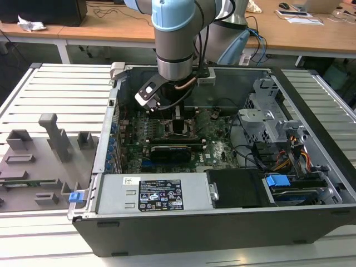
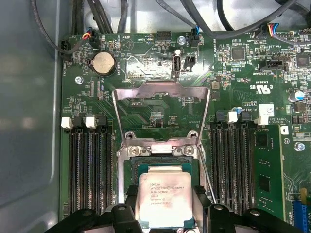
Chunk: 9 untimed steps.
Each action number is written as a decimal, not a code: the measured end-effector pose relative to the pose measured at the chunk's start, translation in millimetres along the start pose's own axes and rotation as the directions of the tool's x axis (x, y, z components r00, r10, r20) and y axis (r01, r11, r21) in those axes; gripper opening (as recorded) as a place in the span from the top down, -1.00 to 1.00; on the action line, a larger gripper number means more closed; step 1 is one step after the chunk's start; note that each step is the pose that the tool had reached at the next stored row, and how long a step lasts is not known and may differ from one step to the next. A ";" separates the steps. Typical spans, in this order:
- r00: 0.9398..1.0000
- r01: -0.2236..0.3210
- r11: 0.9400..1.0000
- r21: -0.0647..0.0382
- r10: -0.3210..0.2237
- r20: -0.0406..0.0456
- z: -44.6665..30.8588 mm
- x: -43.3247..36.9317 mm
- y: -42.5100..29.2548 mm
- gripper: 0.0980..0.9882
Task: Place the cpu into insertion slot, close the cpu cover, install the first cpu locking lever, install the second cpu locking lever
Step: 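Place the cpu into insertion slot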
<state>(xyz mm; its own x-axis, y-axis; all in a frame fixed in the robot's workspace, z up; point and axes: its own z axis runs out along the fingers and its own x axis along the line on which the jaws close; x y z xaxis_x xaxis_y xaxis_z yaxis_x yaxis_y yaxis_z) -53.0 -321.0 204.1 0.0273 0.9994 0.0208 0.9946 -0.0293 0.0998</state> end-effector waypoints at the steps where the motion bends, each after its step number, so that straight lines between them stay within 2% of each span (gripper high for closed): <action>1: 1.000 -0.002 1.000 0.000 0.002 0.000 0.0 0.0 0.0 0.05; 9: 1.000 -0.012 1.000 0.000 0.012 0.002 2.6 0.4 0.8 0.05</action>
<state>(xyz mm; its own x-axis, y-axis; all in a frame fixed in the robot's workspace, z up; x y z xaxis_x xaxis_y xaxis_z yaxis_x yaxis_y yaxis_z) -52.0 -320.5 201.7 0.0399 0.9990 0.0199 0.9941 -0.0417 0.0997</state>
